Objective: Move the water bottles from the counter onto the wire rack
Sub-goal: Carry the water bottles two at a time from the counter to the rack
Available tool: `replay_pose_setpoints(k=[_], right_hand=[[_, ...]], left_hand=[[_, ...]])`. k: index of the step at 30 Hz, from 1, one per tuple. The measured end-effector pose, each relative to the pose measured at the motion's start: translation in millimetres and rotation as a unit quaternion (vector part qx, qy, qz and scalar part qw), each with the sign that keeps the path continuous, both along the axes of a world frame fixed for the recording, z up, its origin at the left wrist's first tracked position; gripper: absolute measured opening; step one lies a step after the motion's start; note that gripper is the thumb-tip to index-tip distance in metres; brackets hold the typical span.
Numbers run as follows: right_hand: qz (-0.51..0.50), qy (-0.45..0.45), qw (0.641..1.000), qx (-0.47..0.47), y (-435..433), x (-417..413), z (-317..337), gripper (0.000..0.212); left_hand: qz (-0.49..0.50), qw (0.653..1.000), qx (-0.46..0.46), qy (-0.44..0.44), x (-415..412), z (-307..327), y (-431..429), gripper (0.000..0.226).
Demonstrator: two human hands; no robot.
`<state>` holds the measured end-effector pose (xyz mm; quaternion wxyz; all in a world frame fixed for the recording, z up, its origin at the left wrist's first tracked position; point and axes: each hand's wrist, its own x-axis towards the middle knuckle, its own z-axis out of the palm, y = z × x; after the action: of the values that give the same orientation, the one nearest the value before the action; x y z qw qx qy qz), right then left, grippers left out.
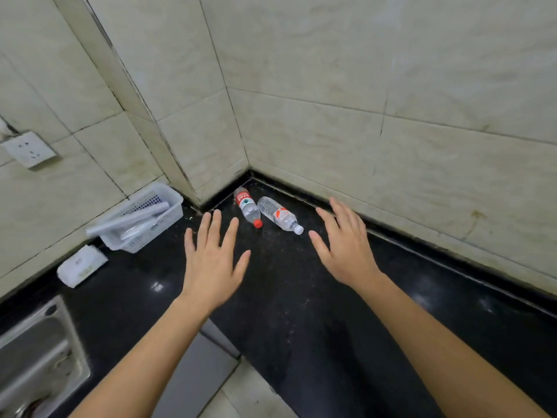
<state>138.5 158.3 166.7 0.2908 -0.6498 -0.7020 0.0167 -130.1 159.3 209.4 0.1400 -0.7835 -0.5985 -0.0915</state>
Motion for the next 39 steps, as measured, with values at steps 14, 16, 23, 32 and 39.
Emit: replay_pose_setpoints(k=[14,16,23,32,39], right_hand=[[-0.126,0.056,0.96,-0.244,174,-64,-111,0.069],[-0.143,0.128,0.933,-0.304,196,-76,-131,0.074],[-0.359,0.546,0.69,-0.311,264,-99,-186,0.097],[-0.361,0.672,0.581,-0.283,241,-98,-195,0.027],[-0.402,0.553,0.677,-0.272,178,-52,-135,0.027]], left_hand=[[-0.17,0.963,-0.195,0.075,-53,-147,276,0.073],[-0.212,0.947,-0.219,0.099,-55,-172,307,0.072],[-0.382,0.844,-0.216,0.31,-37,-219,370,0.075],[-0.408,0.869,-0.209,0.185,-38,-236,378,0.055],[-0.381,0.906,-0.169,-0.069,-18,-195,339,0.047]])
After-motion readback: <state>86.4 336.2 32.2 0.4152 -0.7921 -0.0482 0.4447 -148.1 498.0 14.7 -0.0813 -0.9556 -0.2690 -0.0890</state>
